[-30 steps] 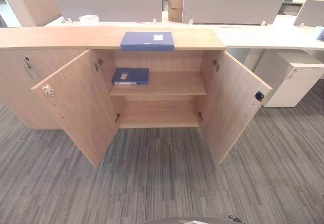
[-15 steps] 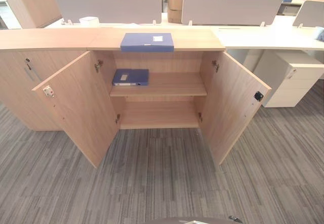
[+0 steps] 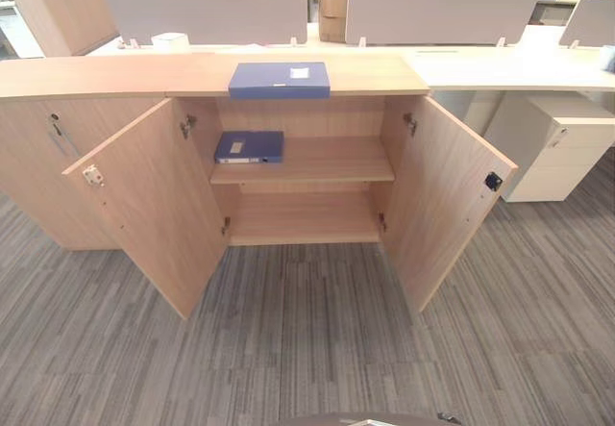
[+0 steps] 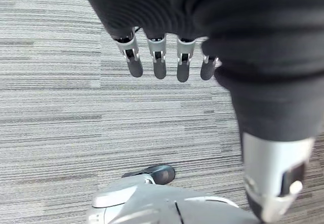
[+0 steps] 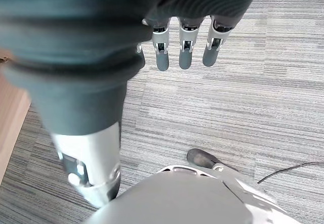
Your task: Put the empty folder in the office cabinet
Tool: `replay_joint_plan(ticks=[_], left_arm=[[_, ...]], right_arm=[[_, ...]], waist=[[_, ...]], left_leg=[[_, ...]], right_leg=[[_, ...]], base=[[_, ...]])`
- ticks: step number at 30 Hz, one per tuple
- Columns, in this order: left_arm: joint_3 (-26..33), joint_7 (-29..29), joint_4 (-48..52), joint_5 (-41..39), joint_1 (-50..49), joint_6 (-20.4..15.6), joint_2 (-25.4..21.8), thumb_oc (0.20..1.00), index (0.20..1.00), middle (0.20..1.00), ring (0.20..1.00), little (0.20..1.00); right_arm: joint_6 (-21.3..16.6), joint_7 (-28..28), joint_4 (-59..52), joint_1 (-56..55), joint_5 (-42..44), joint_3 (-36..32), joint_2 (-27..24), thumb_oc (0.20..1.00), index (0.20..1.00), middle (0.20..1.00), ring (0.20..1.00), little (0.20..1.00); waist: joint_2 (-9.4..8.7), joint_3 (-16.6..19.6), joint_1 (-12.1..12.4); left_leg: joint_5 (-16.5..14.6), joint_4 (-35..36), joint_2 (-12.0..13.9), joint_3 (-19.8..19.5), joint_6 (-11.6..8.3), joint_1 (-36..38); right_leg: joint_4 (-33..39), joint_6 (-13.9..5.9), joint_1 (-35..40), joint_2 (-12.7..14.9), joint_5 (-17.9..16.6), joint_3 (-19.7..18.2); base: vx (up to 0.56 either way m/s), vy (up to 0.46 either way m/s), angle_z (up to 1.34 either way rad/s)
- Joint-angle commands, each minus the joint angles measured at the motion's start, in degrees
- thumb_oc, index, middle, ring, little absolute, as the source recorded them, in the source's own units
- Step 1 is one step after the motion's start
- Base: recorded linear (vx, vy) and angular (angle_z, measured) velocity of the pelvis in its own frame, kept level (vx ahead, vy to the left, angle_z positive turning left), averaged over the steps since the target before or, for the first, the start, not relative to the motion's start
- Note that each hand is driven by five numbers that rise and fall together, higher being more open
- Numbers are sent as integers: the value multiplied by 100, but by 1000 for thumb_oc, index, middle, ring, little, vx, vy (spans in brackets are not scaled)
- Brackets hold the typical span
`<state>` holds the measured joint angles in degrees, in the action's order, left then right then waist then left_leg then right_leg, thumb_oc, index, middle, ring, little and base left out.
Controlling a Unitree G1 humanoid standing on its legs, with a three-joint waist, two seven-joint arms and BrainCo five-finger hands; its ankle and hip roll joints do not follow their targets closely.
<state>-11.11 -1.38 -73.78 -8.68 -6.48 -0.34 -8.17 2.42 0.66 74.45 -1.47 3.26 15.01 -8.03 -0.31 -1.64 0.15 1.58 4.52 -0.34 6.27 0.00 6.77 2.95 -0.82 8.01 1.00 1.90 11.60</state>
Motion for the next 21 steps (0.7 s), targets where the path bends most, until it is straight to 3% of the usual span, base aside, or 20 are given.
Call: replay_joint_plan(ticks=[1, 8, 15, 18, 21], left_arm=[[184, 21, -306, -30, 400, -56, -33, 1000, 1000, 1000, 1000, 1000], [268, 76, -254, -201, 393, -70, -111, 1000, 1000, 1000, 1000, 1000], [447, 165, -224, -513, 404, -75, -145, 1000, 1000, 1000, 1000, 1000], [459, 209, -227, -600, 394, -99, -119, 1000, 1000, 1000, 1000, 1000], [464, 214, -247, -583, 354, -91, -103, 1000, 1000, 1000, 1000, 1000]], right_arm=[[45, 32, 387, 263, -207, 204, -75, 1000, 1000, 1000, 1000, 1000], [42, 0, 370, 261, -219, 217, -127, 1000, 1000, 1000, 1000, 1000], [50, -30, 271, 357, -219, 249, -226, 1000, 1000, 1000, 1000, 1000], [57, -47, 221, 393, -219, 222, -300, 1000, 1000, 1000, 1000, 1000], [70, -38, 191, 396, -240, 200, -362, 1000, 1000, 1000, 1000, 1000]], waist=[[-142, -238, -41], [-181, -373, -15], [-259, -643, 108], [-239, -752, 170], [-199, -726, 201]], left_leg=[[-438, 48, 430, 202, -425, 198], [-396, 0, 513, 164, -453, 135], [-733, -1173, 401, 47, -399, -497], [-555, -1431, 374, 50, -407, -826], [-360, -1111, 421, 135, -405, -1185]], right_leg=[[205, -475, 1, 228, 160, 101], [205, -412, -84, 137, 203, 96], [13, -291, -194, 200, 334, 144], [-47, -290, -147, 255, 424, 195], [-80, -389, -148, 367, 489, 258]], base=[[55, -54, -1], [30, -46, -1], [39, -40, 3], [59, 32, -4], [141, 103, -3]])
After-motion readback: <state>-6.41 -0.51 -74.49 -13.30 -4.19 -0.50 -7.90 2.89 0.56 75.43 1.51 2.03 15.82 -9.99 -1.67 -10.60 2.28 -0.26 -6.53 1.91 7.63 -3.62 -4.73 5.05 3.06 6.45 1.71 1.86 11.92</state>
